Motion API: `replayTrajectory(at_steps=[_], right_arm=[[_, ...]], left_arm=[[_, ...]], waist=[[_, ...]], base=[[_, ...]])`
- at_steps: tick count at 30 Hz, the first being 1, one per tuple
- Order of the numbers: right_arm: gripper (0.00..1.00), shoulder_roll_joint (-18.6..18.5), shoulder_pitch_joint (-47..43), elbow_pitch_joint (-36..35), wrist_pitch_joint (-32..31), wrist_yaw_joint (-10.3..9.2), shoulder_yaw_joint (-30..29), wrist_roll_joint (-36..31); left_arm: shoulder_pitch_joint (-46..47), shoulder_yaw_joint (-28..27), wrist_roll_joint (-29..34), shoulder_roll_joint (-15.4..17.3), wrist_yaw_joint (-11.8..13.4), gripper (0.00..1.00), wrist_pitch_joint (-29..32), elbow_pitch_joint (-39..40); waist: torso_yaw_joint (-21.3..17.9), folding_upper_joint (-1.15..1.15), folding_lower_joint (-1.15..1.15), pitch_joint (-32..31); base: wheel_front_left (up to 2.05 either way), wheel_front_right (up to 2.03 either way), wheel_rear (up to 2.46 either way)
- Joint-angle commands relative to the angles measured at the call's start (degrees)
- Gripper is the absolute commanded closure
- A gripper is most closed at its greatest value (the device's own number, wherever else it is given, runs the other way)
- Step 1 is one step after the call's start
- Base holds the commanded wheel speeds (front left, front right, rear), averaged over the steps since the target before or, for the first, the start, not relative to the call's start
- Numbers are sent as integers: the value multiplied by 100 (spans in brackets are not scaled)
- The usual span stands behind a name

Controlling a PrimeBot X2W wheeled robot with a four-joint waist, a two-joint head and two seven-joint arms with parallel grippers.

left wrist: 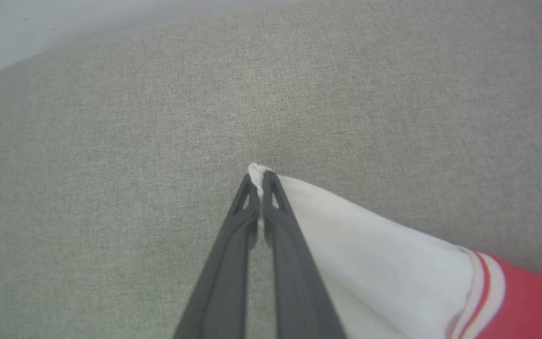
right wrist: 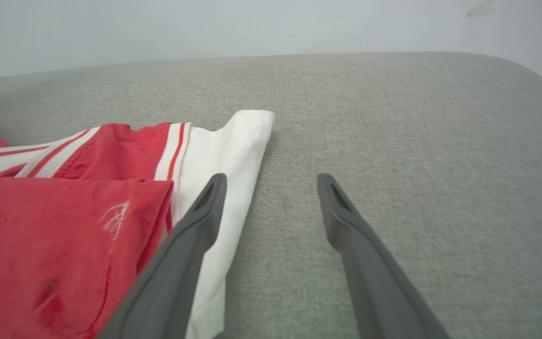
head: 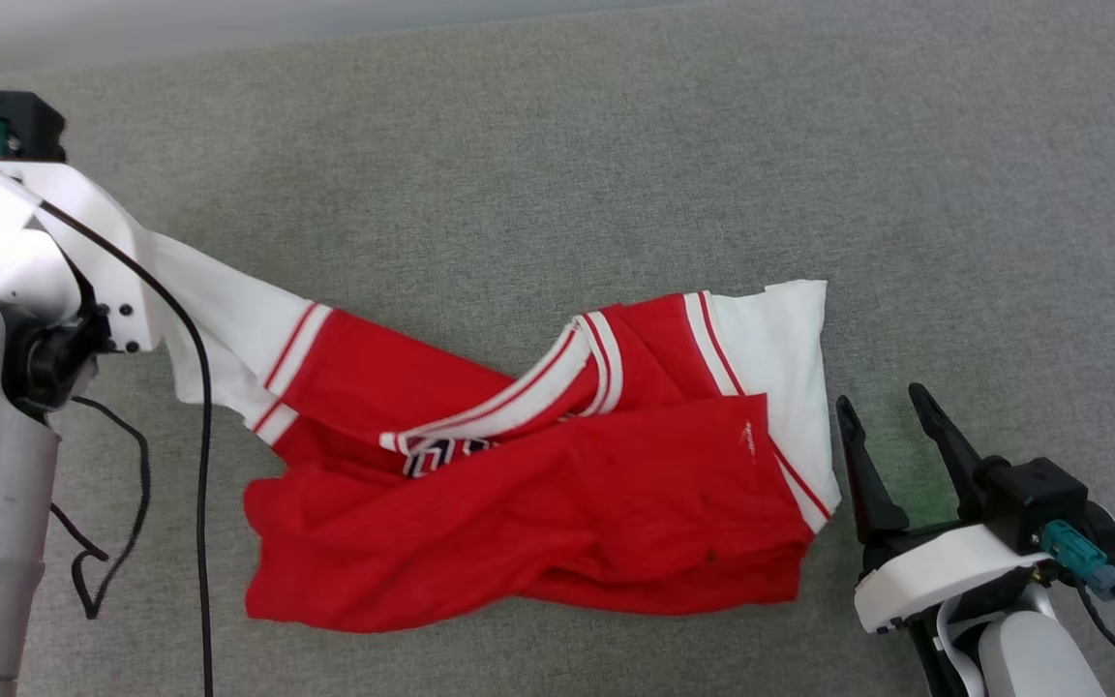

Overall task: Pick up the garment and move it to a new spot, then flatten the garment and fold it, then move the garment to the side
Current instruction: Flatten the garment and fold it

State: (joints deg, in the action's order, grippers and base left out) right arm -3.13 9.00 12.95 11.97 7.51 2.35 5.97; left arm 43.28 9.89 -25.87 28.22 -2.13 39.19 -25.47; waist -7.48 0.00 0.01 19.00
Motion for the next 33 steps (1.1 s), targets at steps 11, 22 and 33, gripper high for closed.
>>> replayTrajectory(at_steps=[11, 22, 33], right_arm=[[0, 29, 91, 113, 48, -4, -53, -89], [0, -147, -222, -59, -181, -4, -312, -116], [0, -216, -671, -327, -467, -4, -428, -48]], left_arm=[[340, 184, 442, -132, -131, 0, -2027, -758], [-792, 513, 341, -367, -460, 0, -4210, -83], [-2883, 518, 260, -607, 38, 0, -5115, 1450]], waist=[[312, 0, -1, -265], [991, 0, -1, -1036], [1358, 0, -1, -1627]], base=[[0, 0, 0], [0, 0, 0], [0, 0, 0]])
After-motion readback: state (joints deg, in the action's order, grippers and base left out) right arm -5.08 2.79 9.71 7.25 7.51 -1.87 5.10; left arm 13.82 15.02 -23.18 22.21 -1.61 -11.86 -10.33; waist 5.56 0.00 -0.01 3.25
